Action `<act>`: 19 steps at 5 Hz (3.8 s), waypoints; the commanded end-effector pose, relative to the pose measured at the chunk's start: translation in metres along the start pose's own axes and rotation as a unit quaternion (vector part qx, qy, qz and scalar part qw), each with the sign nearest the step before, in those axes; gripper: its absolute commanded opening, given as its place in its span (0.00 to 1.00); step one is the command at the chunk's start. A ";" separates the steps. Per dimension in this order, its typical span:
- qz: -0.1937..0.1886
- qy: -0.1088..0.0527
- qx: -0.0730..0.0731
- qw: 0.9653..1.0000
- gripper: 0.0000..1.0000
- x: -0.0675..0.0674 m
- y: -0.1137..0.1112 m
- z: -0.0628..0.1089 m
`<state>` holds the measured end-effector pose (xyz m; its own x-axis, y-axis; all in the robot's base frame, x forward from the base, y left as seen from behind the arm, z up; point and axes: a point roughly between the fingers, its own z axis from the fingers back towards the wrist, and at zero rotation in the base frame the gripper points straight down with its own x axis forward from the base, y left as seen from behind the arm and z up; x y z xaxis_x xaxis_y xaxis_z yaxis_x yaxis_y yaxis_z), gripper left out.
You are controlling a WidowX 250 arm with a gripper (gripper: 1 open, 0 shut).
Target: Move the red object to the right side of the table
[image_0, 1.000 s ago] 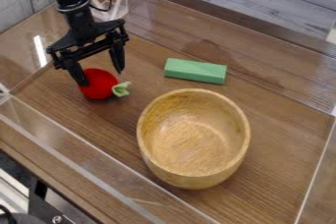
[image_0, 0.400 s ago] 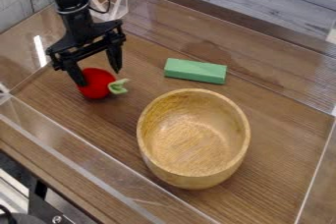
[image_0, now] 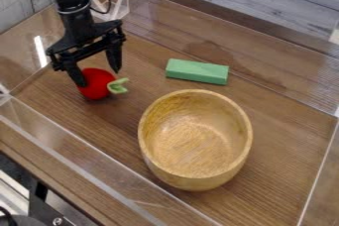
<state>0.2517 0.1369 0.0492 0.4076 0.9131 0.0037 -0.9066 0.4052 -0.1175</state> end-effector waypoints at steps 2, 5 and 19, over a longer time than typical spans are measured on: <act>-0.002 -0.017 0.000 1.000 1.00 0.000 -0.009 0.006; -0.019 -0.013 -0.001 1.000 0.00 -0.017 -0.026 0.018; -0.203 0.046 -0.052 0.977 1.00 -0.255 -0.152 0.000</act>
<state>0.2850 -0.1533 0.0580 0.7341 0.6783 -0.0300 -0.6691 0.7152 -0.2018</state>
